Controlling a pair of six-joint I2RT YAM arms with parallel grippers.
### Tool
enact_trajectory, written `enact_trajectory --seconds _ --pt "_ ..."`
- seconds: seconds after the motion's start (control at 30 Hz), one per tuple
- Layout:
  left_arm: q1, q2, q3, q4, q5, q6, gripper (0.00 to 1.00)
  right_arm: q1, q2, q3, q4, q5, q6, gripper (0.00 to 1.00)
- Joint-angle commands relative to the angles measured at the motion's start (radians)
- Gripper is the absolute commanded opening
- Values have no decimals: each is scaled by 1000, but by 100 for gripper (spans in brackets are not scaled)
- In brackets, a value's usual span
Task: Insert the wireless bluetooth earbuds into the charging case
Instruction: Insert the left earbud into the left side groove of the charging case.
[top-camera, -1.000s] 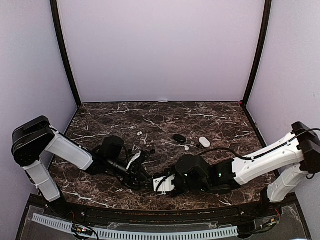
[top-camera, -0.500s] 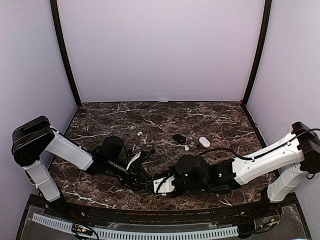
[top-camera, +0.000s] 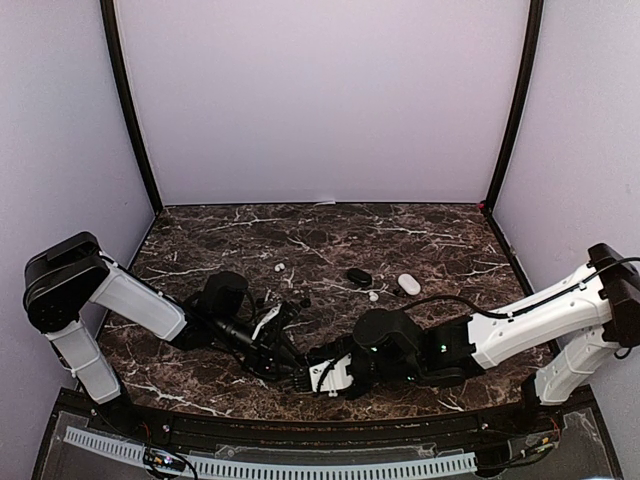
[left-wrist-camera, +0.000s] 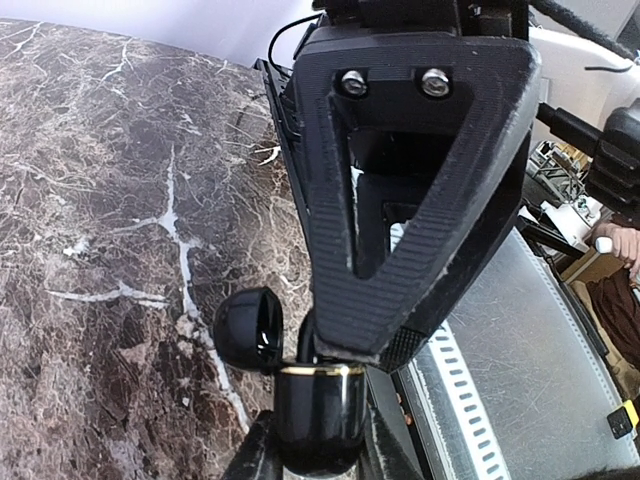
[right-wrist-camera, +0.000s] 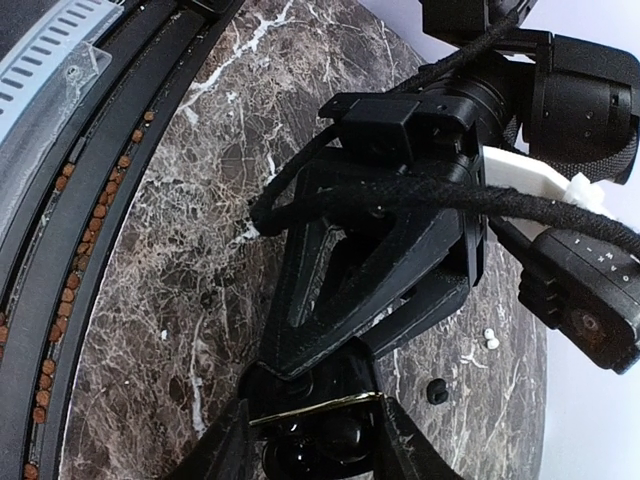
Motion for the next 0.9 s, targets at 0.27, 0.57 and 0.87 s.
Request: enact_trajectory --seconds 0.27,0.57,0.87 --pt "-4 -30 12 28 24 21 6 -74 -154 -6 37 -159 204 45" --pt "-4 -40 2 47 22 22 6 -107 -244 -71 81 -168 461 28" --pt "-4 -130 -109 226 -58 37 6 -229 -253 -160 103 -70 699 19"
